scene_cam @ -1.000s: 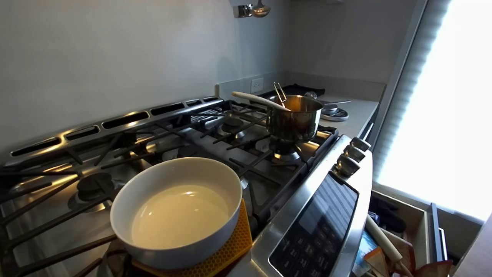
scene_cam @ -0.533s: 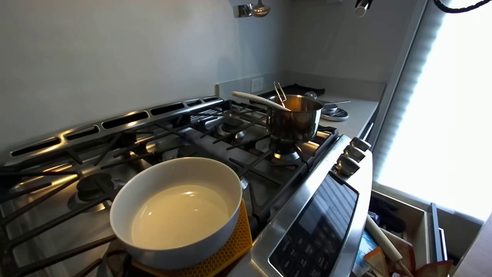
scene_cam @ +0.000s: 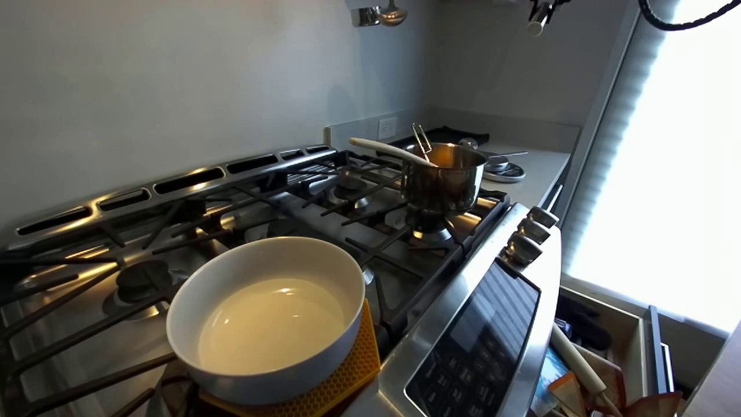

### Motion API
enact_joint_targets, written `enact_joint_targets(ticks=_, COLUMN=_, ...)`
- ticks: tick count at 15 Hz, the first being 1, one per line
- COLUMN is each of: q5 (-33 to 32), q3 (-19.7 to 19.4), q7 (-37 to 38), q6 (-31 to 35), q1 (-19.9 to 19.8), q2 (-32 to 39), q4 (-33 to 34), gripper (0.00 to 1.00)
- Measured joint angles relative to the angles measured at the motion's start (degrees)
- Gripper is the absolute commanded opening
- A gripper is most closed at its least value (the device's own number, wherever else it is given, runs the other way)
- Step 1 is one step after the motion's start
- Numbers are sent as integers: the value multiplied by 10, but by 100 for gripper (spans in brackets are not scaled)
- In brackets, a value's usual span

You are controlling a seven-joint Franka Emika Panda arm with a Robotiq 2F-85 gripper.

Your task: Put a silver cylinder on the kitchen scale

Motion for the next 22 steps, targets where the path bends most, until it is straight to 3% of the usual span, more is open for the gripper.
enact_joint_targets(ticks=10, q5=1, q3=5, q7=-15, q6=60, q1=-16, q2=152, q4=4, gripper=11)
enact_joint_targets(ticks=11, q5=1, q3=6, q7=-18, q6=60, q1=-14, q2=166, q4=4, gripper=36)
enact_joint_targets(ticks=14, q5=2, q3=10, q7=-20, q6=59, q1=-13, q2=189, q4=5, gripper=36)
enact_joint_targets(ticks=15, q5=2, q3=11, q7=-21, q6=59, q1=-13, q2=190, q4=6, gripper=11)
enact_joint_targets(ticks=18, q5=4, q3=16, q7=-37, q6=68, q1=-13, q2=189, q4=8, gripper=11)
enact_joint_targets(ticks=22, q5=25, q3=54, q7=-138, q6=127, q1=-24, q2=208, q4=6, gripper=11)
